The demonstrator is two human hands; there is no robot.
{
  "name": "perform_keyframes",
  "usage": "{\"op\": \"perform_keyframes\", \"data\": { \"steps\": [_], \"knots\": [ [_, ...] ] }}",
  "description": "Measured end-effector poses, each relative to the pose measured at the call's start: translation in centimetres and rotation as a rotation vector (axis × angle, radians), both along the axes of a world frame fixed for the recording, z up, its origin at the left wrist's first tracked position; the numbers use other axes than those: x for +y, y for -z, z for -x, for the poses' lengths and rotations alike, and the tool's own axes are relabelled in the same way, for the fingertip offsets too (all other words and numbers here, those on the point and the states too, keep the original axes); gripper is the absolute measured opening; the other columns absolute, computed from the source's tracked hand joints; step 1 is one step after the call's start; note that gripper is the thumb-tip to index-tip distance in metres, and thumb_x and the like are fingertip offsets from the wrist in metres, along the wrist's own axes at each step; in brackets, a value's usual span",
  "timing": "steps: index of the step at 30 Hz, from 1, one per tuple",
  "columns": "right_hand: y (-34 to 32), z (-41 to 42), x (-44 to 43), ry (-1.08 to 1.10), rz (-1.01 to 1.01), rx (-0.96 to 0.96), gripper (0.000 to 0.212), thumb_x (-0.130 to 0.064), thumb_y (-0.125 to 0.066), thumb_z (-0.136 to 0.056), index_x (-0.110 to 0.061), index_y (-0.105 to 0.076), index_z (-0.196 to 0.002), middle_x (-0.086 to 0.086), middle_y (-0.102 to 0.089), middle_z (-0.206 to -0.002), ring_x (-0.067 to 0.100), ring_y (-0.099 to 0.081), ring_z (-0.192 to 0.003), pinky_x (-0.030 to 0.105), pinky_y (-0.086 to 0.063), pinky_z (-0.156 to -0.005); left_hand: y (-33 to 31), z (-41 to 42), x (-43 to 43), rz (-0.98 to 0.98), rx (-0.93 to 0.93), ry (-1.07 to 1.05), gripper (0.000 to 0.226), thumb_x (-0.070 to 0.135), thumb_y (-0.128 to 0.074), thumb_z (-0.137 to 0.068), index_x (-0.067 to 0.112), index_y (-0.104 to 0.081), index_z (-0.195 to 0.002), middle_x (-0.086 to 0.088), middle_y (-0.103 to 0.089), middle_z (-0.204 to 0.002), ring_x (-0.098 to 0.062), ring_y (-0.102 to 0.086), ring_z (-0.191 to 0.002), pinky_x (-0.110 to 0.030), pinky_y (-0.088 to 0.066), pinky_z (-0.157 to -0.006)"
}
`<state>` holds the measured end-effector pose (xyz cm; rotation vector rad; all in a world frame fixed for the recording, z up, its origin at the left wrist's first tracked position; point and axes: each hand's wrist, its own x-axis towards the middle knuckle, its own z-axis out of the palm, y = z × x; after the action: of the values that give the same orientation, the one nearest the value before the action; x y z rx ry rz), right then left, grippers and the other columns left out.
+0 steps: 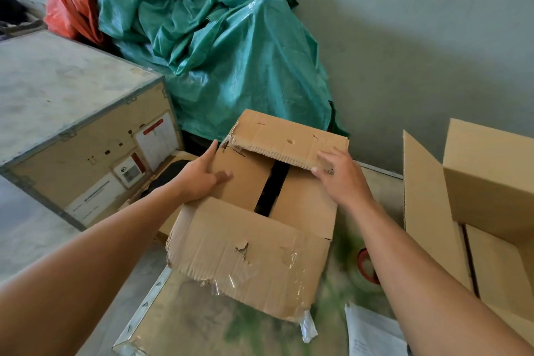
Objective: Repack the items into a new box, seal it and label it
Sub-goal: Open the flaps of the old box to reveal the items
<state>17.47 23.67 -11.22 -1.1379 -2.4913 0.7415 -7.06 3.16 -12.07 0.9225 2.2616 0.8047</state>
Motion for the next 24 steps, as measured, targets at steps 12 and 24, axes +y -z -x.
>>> {"op": "perform_keyframes", "data": {
  "steps": [12,24],
  "knots": [
    [-1.2,1.0,0.2,0.237,-0.195,0.368,0.044,-0.052,-0.050,-0.102,-0.019,-0.055,-0.131,0.002,-0.057,-0.130,0.018,-0.055,-0.119,0.025,-0.050,-0.084,0.5,0.1,-0.7,-0.068,0.014,0.026,0.083,0.043,-0.066,-0.096,0.049,-0.012,-0.159,0.000,-0.059,-0.130,-0.020,-0.059,-0.109,-0.035,-0.047,-0.097],
    [-2.6,3.0,2.4,0.195,-0.146,0.206,0.049,-0.026,-0.045,-0.108,-0.012,-0.038,-0.155,0.005,-0.028,-0.165,0.021,-0.022,-0.153,0.032,-0.023,-0.120,-0.1,0.0,-0.4,-0.038,-0.020,0.038,0.085,0.043,-0.063,-0.097,0.047,-0.006,-0.160,0.003,-0.055,-0.123,-0.022,-0.061,-0.109,-0.042,-0.051,-0.101]
  ]
}}
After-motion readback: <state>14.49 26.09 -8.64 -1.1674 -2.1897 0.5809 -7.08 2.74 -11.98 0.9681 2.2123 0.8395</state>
